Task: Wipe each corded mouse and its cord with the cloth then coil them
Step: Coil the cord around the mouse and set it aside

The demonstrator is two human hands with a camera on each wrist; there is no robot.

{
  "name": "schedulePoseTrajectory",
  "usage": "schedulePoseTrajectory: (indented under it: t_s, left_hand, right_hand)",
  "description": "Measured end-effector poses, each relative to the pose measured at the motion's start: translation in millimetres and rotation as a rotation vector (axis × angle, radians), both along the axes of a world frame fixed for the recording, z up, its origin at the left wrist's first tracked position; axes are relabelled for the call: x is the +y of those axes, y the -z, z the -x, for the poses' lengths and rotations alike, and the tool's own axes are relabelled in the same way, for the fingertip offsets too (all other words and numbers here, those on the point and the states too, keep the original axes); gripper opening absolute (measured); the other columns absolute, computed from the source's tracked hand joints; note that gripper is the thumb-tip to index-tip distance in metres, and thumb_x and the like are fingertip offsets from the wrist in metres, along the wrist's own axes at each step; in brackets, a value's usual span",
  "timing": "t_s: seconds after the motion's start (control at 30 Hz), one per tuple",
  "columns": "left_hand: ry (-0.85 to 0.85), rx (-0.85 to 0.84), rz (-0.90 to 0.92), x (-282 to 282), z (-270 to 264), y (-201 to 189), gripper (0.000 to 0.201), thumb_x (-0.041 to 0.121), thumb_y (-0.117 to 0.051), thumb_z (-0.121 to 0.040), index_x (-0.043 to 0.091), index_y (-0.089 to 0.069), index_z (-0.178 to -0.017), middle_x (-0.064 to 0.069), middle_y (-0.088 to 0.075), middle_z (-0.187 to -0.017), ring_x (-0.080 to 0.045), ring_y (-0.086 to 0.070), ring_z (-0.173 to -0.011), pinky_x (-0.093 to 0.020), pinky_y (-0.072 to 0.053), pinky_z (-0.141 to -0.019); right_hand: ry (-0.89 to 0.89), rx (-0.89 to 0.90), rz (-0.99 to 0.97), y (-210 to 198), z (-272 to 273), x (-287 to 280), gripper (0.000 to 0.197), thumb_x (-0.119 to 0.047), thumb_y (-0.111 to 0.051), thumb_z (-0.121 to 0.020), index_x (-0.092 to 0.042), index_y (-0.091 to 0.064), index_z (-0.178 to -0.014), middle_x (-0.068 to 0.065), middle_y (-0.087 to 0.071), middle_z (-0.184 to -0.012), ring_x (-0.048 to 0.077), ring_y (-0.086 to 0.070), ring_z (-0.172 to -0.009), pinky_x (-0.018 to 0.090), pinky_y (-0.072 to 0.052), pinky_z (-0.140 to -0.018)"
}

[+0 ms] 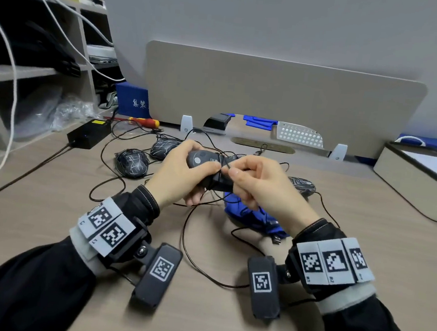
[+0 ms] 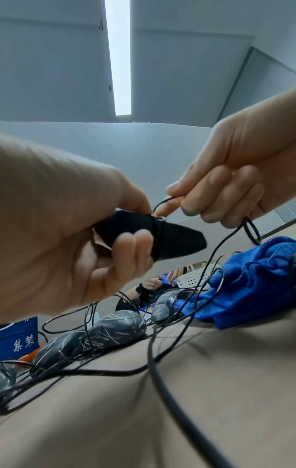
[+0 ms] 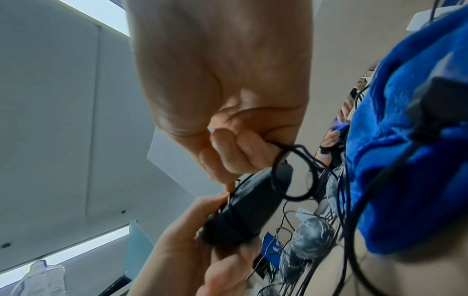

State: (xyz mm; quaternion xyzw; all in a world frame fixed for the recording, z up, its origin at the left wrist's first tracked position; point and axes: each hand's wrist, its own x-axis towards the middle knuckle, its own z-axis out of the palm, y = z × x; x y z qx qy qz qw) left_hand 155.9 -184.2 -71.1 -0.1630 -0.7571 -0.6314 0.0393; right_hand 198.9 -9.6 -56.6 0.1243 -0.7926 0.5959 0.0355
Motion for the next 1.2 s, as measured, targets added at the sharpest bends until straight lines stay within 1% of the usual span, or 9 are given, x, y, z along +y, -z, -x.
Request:
schedulePoseTrajectory:
  t_s: [0.2, 0.33, 0.4, 0.5, 0.63, 0.73, 0.83, 0.97, 1.2]
  left_hand:
    - [-0.129, -0.1, -0.31, -4, 7, -5, 0.037, 0.02, -0.059, -0.097, -0.005, -0.044, -0.12, -0.016, -0.055, -0.06, -0.019, -0.045, -0.033, -0.019, -0.032, -0.032]
    - [0.071, -0.11, -0.456, -7, 2, -9, 0.028, 0.024, -0.052, -0.1, 0.0, -0.049, -0.114, -0.017, -0.051, -0.066, -0.016, -0.038, -0.033, -0.016, -0.024, -0.033]
    - [0.187, -0.091, -0.451, -4, -4, -10, 0.036, 0.029, -0.054, -0.096, -0.001, -0.049, -0.115, -0.021, -0.051, -0.07, -0.015, -0.033, -0.03, -0.014, -0.022, -0.033]
    - [0.303, -0.08, -0.412, -1, -8, -8, 0.049, 0.028, -0.059, -0.087, -0.004, -0.046, -0.122, -0.026, -0.052, -0.084, -0.014, -0.03, -0.028, -0.011, -0.021, -0.032]
    - [0.437, -0.1, -0.306, -5, -9, -8, 0.04, 0.033, -0.067, -0.076, 0.012, -0.051, -0.106, -0.024, -0.049, -0.075, -0.011, -0.029, -0.026, -0.009, -0.022, -0.033]
    - [0.483, -0.087, -0.14, -5, -13, -8, 0.036, 0.031, -0.07, -0.076, 0.013, -0.053, -0.102, -0.017, -0.046, -0.066, -0.012, -0.031, -0.027, -0.01, -0.022, -0.033]
    - [0.414, -0.058, 0.045, -3, -15, -7, 0.035, 0.03, -0.071, -0.079, 0.014, -0.052, -0.103, -0.014, -0.049, -0.057, -0.016, -0.035, -0.035, -0.013, -0.025, -0.034]
    - [0.305, -0.069, 0.135, 0, -12, -5, 0.027, 0.019, -0.072, -0.089, 0.01, -0.05, -0.102, -0.008, -0.051, -0.053, -0.018, -0.037, -0.032, -0.015, -0.027, -0.035]
    - [0.009, -0.05, 0.054, -3, 2, 0, 0.021, 0.019, -0.064, -0.094, 0.007, -0.047, -0.102, -0.018, -0.053, -0.056, -0.018, -0.041, -0.029, -0.018, -0.028, -0.032]
  right_hand:
    - [-0.241, -0.06, -0.082, 8, -3, -7, 0.024, -0.01, -0.038, -0.108, -0.002, -0.057, -0.096, 0.001, -0.053, -0.05, 0.019, -0.052, -0.048, 0.031, -0.042, -0.055]
    - [-0.271, -0.179, -0.041, 12, -4, -10, 0.029, -0.012, -0.036, -0.108, 0.002, -0.059, -0.099, 0.0, -0.033, -0.053, 0.014, -0.031, -0.05, 0.027, -0.03, -0.052]
    - [-0.264, -0.205, -0.042, 10, -4, -8, 0.03, -0.014, -0.039, -0.108, 0.004, -0.062, -0.098, 0.001, -0.027, -0.057, 0.013, -0.025, -0.051, 0.028, -0.021, -0.051]
    - [-0.139, -0.164, -0.09, 2, -7, 2, 0.025, -0.014, -0.052, -0.103, -0.001, -0.065, -0.087, 0.005, -0.029, -0.059, 0.013, -0.027, -0.049, 0.024, -0.025, -0.049]
    - [0.063, -0.086, -0.104, -4, -4, 17, 0.033, -0.002, -0.063, -0.092, -0.013, -0.057, -0.061, 0.0, -0.046, -0.052, 0.011, -0.034, -0.049, 0.021, -0.03, -0.048]
    - [0.144, -0.056, -0.048, -4, 1, 23, 0.027, -0.004, -0.069, -0.088, -0.01, -0.063, -0.063, 0.0, -0.062, -0.057, 0.008, -0.052, -0.053, 0.023, -0.04, -0.053]
    - [0.18, -0.037, 0.011, -1, 3, 24, 0.021, -0.015, -0.076, -0.086, 0.0, -0.067, -0.075, 0.006, -0.069, -0.064, 0.008, -0.06, -0.06, 0.021, -0.046, -0.057]
    - [0.225, -0.002, -0.01, 1, 3, 19, 0.025, -0.018, -0.076, -0.087, 0.004, -0.068, -0.082, -0.009, -0.056, -0.05, -0.001, -0.045, -0.04, 0.01, -0.034, -0.043]
    - [0.142, 0.068, 0.048, -7, -3, 13, 0.02, -0.016, -0.066, -0.095, 0.0, -0.069, -0.085, -0.009, -0.049, -0.049, 0.007, -0.038, -0.046, 0.018, -0.033, -0.047]
